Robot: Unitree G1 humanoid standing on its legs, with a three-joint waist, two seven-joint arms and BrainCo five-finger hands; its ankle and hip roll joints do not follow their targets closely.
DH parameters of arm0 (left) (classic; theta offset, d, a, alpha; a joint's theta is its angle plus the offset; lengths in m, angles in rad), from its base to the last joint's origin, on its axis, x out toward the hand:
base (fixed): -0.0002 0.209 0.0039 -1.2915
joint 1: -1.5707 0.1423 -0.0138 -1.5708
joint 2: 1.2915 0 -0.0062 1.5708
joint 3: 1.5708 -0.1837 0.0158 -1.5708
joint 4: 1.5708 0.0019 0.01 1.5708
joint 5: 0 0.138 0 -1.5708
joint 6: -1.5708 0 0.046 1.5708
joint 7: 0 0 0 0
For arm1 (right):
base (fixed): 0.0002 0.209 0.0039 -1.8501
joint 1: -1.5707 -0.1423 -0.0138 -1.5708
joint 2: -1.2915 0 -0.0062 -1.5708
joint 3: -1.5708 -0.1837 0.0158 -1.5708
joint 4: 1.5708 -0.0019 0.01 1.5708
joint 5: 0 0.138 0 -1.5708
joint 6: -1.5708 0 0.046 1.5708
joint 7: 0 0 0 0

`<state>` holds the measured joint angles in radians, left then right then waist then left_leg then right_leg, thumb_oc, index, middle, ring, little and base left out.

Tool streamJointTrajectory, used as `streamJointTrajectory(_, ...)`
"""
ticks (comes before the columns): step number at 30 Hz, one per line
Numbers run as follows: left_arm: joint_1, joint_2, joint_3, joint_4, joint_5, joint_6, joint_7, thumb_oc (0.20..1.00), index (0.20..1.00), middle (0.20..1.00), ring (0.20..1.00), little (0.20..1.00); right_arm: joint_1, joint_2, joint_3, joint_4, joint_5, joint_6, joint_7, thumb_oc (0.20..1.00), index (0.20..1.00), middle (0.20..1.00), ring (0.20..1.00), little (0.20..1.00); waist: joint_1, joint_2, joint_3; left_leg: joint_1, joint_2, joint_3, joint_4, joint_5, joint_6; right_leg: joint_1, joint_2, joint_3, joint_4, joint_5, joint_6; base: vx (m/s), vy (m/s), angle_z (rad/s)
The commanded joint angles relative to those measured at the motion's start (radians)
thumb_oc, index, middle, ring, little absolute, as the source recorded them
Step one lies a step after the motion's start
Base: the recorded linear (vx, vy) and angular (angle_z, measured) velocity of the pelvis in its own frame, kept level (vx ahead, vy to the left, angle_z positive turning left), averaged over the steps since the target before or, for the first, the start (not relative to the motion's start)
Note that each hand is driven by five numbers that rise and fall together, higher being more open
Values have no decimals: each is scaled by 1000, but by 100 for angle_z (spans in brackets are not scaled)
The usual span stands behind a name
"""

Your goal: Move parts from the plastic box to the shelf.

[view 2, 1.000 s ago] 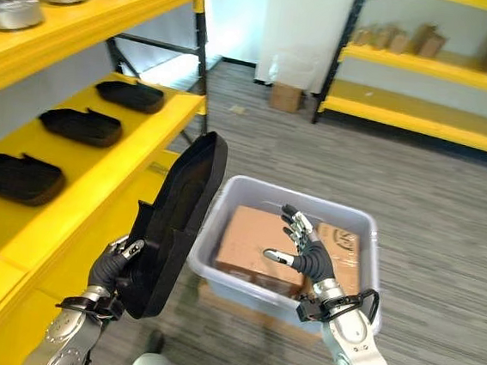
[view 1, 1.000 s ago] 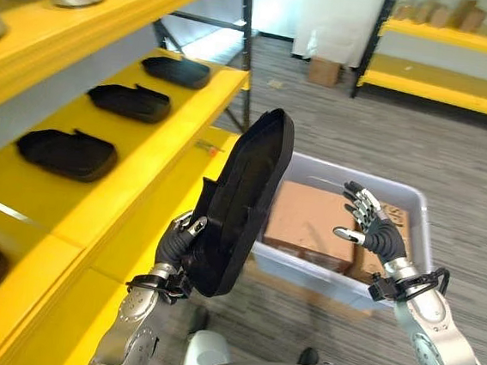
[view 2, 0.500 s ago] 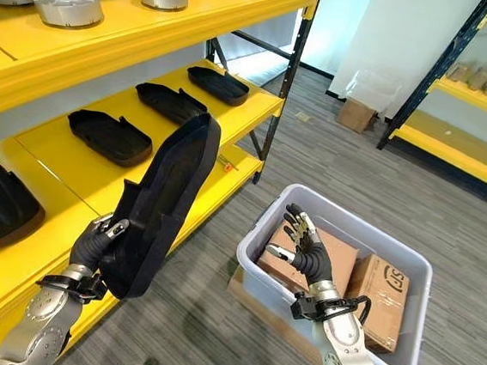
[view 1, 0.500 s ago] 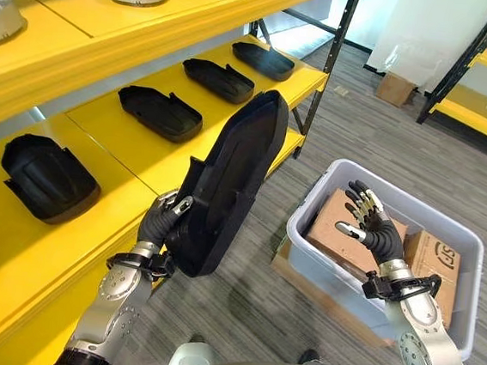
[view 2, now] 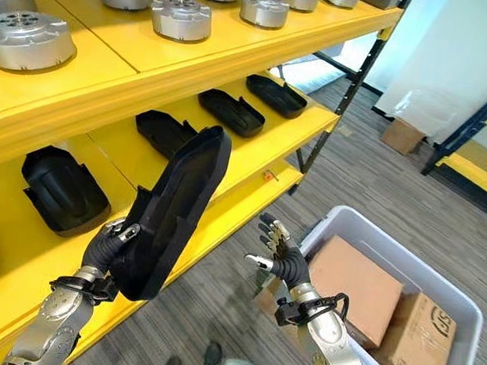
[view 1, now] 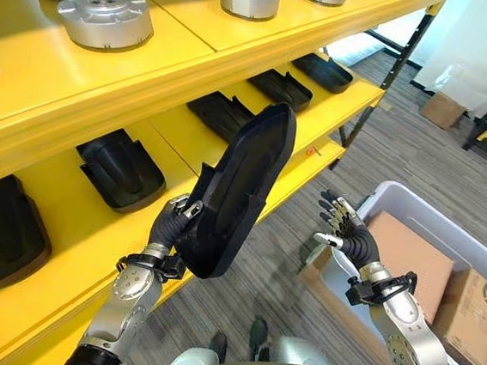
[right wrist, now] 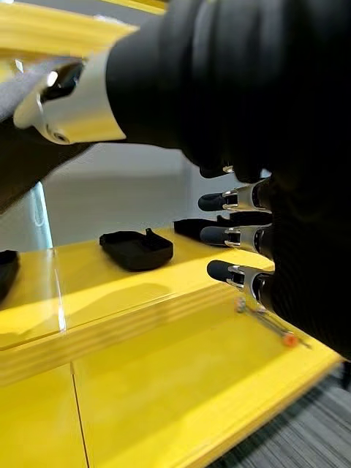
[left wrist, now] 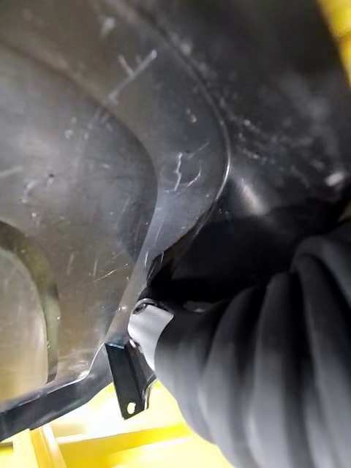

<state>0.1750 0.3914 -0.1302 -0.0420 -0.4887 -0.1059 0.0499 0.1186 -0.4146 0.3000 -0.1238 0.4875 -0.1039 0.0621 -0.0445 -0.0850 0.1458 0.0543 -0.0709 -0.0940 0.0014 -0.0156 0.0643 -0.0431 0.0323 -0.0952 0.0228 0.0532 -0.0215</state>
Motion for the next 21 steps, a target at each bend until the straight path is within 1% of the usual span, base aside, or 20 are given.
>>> streamJointTrajectory(1, -23, -17, 42, -98, -28, -78, -19, 200, 200, 200, 200, 200, -57, -26, -48, -43, 18, -53, 4, 1000, 1000, 1000, 1000, 1000, 18, 21, -63, -8, 21, 38, -89, 41, -41, 81, -37, -10, -4, -72, 92, 12, -146, 13)
streamJointTrajectory(3, -11, -19, 53, -92, -38, -81, -22, 200, 200, 200, 200, 200, -59, -27, -48, -46, 14, -55, 8, 1000, 1000, 1000, 1000, 1000, 23, 20, -66, -6, 25, 44, -88, 40, -43, 94, -37, -14, -22, -69, 92, 10, -71, -16)
streamJointTrajectory(4, -10, -20, 55, -83, -53, -78, -22, 200, 200, 200, 200, 200, -66, -29, -43, -45, 13, -54, 5, 1000, 1000, 1000, 1000, 1000, 29, 22, -58, -13, 26, 41, -64, 35, -44, 99, -39, -23, -26, -68, 87, -56, -59, -20)
streamJointTrajectory(5, -10, -16, 57, -82, -62, -79, -23, 200, 200, 200, 200, 200, -76, -34, -36, -50, 24, -58, 8, 1000, 1000, 1000, 1000, 1000, 34, 20, -37, -43, 21, 38, 6, 21, -46, 96, -44, -27, -20, -69, 81, -61, -59, 3)
streamJointTrajectory(6, -10, -16, 58, -83, -63, -79, -23, 200, 200, 200, 200, 200, -78, -34, -36, -48, 24, -58, 8, 1000, 1000, 1000, 1000, 1000, 32, 20, -36, -50, 20, 36, 18, 15, -46, 95, -44, -28, -18, -70, 81, -93, -41, 15)
streamJointTrajectory(7, -5, -16, 61, -84, -69, -80, -27, 200, 200, 200, 200, 200, -81, -43, -37, -54, 27, -63, 13, 1000, 1000, 1000, 1000, 1000, 35, 20, -16, -83, 12, 33, 82, 3, -54, 92, -49, -38, -13, -69, 74, -167, -32, 25)
streamJointTrajectory(8, 4, -18, 65, -85, -68, -83, -35, 200, 200, 200, 200, 200, -90, -69, -43, -55, 13, -65, 17, 1000, 1000, 1000, 1000, 1000, 46, 23, 26, -152, -10, 24, 182, -6, -79, 86, -61, -64, -5, -68, 65, -193, -28, 36)
streamJointTrajectory(9, 8, -18, 70, -86, -68, -84, -37, 200, 200, 200, 200, 200, -93, -78, -44, -49, 11, -63, 20, 1000, 1000, 1000, 1000, 1000, 47, 24, 32, -170, -10, 17, 208, -13, -87, 84, -68, -73, -3, -66, 64, -170, 1, 55)
streamJointTrajectory(10, 14, -18, 77, -85, -70, -84, -39, 200, 200, 200, 200, 200, -95, -82, -46, -40, 15, -60, 21, 1000, 1000, 1000, 1000, 1000, 51, 19, 33, -174, -1, 11, 240, -34, -89, 80, -81, -78, -1, -62, 65, -76, 23, 65)
streamJointTrajectory(11, 23, -17, 86, -94, -66, -83, -41, 200, 200, 200, 200, 200, -94, -83, -49, -35, 20, -58, 22, 1000, 1000, 1000, 1000, 1000, 55, 9, 37, -179, 21, 9, 287, -49, -86, 74, -98, -79, 2, -55, 66, -46, 19, 70)
streamJointTrajectory(12, 25, -17, 87, -95, -66, -82, -41, 200, 200, 200, 200, 200, -94, -83, -48, -34, 20, -58, 22, 1000, 1000, 1000, 1000, 1000, 55, 11, 37, -182, 23, 8, 297, -55, -87, 75, -96, -79, 3, -56, 66, -42, 39, 58)
streamJointTrajectory(13, 37, -13, 101, -113, -53, -81, -45, 200, 200, 200, 200, 200, -85, -86, -57, -32, 20, -55, 25, 1000, 1000, 1000, 1000, 1000, 56, 4, 38, -175, 54, 10, 317, -63, -78, 68, -114, -82, 8, -51, 69, -29, 45, 44)
streamJointTrajectory(14, 48, -14, 109, -121, -52, -81, -44, 200, 200, 200, 200, 200, -76, -85, -61, -30, 19, -53, 26, 1000, 1000, 1000, 1000, 1000, 55, 2, 37, -165, 95, 14, 344, -65, -74, 64, -122, -85, 15, -53, 69, -37, 75, 27)
streamJointTrajectory(15, 51, -19, 111, -118, -58, -82, -41, 200, 200, 200, 200, 200, -61, -84, -66, -26, 23, -51, 25, 1000, 1000, 1000, 1000, 1000, 50, 5, 32, -144, 146, 22, 334, -52, -73, 57, -128, -93, 25, -62, 69, 3, 141, 15)
streamJointTrajectory(16, 48, -21, 111, -114, -62, -81, -35, 200, 200, 200, 200, 200, -33, -85, -75, -28, 25, -45, 22, 1000, 1000, 1000, 1000, 1000, 32, 17, 14, -94, 237, 52, 271, -6, -93, 50, -135, -113, 35, -76, 69, 20, 111, 16)
streamJointTrajectory(17, 49, -22, 111, -114, -62, -81, -34, 200, 200, 200, 200, 200, -32, -86, -75, -29, 25, -45, 22, 1000, 1000, 1000, 1000, 1000, 32, 19, 15, -87, 241, 51, 261, -3, -97, 53, -132, -115, 36, -78, 67, 40, 152, 34)
streamJointTrajectory(19, 39, -23, 100, -113, -59, -76, -29, 200, 200, 200, 200, 200, -5, -93, -87, -29, 28, -41, 18, 1000, 1000, 1000, 1000, 1000, 12, 42, -1, -48, 337, 76, 174, 73, -133, 50, -144, -150, 52, -96, 71, 25, 243, 75)
streamJointTrajectory(20, 20, -13, 82, -117, -41, -70, -25, 200, 200, 200, 200, 200, 10, -100, -99, -15, 31, -39, 6, 1000, 1000, 1000, 1000, 1000, -3, 65, -7, -44, 414, 124, 74, 142, -163, 37, -177, -197, 91, -111, 85, 9, 276, 62)
streamJointTrajectory(21, 19, -14, 81, -117, -40, -70, -25, 200, 200, 200, 200, 200, 10, -101, -100, -15, 31, -39, 6, 1000, 1000, 1000, 1000, 1000, -4, 66, -8, -41, 415, 122, 64, 149, -164, 36, -176, -200, 95, -114, 85, -3, 291, 61)
